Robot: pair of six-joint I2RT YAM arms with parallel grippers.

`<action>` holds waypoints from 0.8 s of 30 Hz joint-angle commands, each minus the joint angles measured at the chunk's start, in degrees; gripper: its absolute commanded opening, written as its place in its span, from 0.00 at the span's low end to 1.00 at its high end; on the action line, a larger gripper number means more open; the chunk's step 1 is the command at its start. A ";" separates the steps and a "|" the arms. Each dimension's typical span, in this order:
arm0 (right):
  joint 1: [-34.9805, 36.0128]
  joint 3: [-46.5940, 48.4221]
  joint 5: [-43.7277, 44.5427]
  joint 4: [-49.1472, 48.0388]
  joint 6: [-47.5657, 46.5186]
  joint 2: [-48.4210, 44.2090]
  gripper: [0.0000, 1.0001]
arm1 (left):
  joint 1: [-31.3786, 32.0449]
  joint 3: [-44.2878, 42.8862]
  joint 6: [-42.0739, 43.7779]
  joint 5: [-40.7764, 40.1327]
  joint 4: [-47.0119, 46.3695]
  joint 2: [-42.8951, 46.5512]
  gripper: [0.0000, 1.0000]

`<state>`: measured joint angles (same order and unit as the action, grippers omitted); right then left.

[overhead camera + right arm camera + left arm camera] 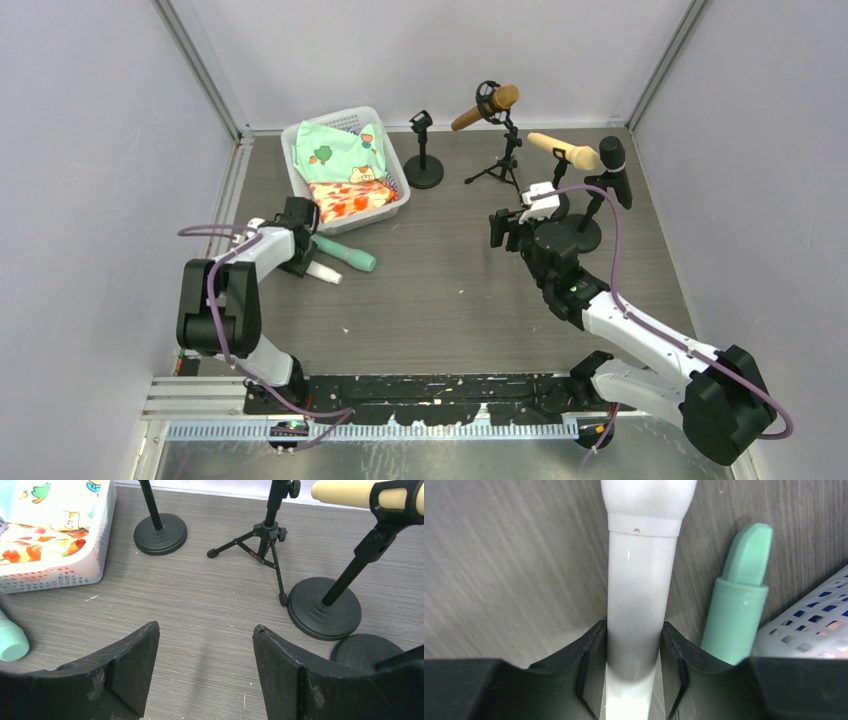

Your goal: Attach the microphones to the stand

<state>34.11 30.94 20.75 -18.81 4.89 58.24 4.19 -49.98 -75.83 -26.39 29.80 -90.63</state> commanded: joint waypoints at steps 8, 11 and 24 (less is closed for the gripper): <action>0.13 1.62 2.85 1.33 -0.29 -4.76 0.73 | -0.49 2.09 5.45 -10.61 5.84 22.07 0.07; 0.13 2.56 3.20 2.82 -0.48 -5.94 0.73 | -0.49 0.67 9.80 -13.35 6.73 28.40 0.00; 0.02 15.50 -4.61 20.44 10.49 -7.39 0.74 | 4.03 -10.19 37.54 9.46 -4.75 37.08 0.01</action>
<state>34.11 40.47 19.62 -4.86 7.55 51.96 4.89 -57.21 -48.07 -27.44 33.08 -54.24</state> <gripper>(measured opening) 0.736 0.390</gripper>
